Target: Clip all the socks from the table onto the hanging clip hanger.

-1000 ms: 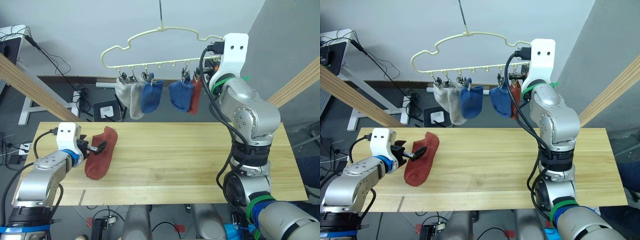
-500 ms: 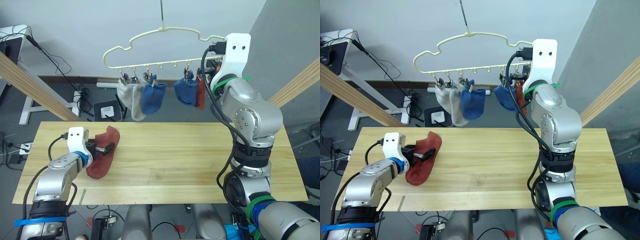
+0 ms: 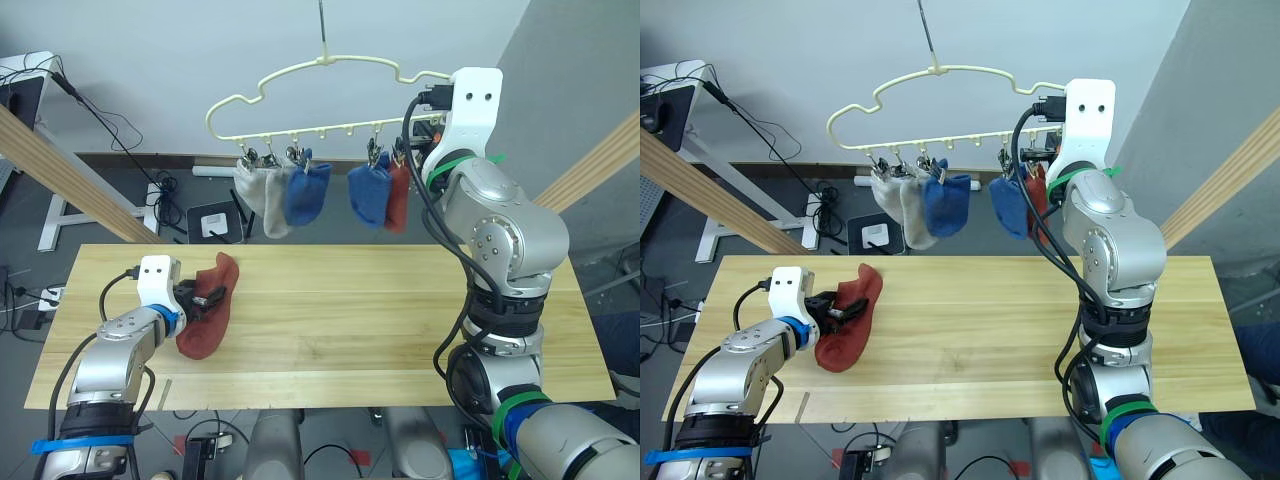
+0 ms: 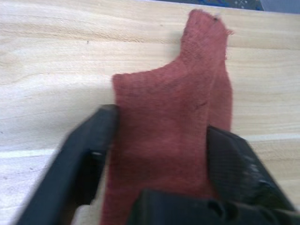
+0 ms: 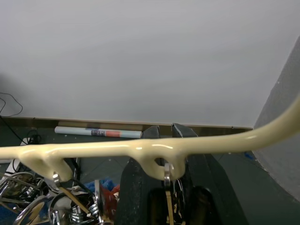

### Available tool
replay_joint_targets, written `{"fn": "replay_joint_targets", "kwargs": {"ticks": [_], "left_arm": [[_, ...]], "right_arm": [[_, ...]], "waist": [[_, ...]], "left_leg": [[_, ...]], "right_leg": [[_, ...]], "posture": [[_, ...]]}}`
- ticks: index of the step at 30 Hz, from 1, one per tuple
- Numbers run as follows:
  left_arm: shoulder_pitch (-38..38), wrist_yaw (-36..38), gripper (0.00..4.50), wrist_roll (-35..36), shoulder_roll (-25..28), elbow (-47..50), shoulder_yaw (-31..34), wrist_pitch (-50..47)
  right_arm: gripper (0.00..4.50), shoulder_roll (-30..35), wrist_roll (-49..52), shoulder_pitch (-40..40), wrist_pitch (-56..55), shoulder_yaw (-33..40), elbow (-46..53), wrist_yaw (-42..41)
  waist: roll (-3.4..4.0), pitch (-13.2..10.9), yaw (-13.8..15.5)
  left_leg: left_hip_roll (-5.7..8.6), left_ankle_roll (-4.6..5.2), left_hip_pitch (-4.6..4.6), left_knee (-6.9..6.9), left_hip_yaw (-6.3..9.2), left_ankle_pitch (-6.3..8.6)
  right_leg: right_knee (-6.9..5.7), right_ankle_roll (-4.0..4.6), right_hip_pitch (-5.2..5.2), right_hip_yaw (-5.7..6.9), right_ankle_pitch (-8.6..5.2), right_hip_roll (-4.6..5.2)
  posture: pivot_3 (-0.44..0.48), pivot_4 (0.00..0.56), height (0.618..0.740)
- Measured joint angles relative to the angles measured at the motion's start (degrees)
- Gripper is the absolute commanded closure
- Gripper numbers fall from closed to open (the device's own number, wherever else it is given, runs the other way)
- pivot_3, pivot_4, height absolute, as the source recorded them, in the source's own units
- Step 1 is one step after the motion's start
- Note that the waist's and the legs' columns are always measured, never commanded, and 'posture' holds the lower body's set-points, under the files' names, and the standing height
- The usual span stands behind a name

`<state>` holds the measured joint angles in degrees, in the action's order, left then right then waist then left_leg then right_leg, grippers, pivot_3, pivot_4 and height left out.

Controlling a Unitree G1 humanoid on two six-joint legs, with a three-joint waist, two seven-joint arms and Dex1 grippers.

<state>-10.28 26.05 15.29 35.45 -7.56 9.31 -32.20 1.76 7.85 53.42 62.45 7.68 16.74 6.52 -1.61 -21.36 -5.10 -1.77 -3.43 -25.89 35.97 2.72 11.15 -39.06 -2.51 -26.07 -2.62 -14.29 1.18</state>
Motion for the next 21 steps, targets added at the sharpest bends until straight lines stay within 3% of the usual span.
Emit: {"fn": "replay_joint_targets", "kwargs": {"ticks": [8,14,21], "left_arm": [[0.65,0.83,4.43,-0.11,0.0,0.44,0.06,0.1],[1.77,1.47,4.43,-0.14,0.0,2.68,0.0,-0.01],[5.01,7.43,4.43,2.71,-2.0,9.83,-2.47,-0.53]], "right_arm": [[4.5,-0.05,0.0,-0.01,0.0,0.0,0.0,0.0],[4.5,-0.19,0.02,0.0,0.12,0.04,0.0,0.02],[4.5,-0.52,0.05,0.02,0.75,0.32,0.0,0.12]], "waist": [[0.0,0.0,0.0],[0.0,0.0,-0.02],[0.0,-0.01,0.05]], "left_leg": [[0.0,0.0,0.01,0.0,-0.01,0.0],[-0.01,0.0,0.01,-0.01,-0.03,0.0],[0.0,0.0,-0.03,-0.03,0.0,0.0]], "right_leg": [[0.0,0.0,0.0,-0.01,0.0,0.0],[0.03,0.0,0.0,-0.03,0.0,0.0],[0.07,0.0,0.0,0.01,0.0,0.02]], "posture": [[-0.144,0.404,0.74],[-0.144,0.404,0.74],[-0.144,0.404,0.74]]}}
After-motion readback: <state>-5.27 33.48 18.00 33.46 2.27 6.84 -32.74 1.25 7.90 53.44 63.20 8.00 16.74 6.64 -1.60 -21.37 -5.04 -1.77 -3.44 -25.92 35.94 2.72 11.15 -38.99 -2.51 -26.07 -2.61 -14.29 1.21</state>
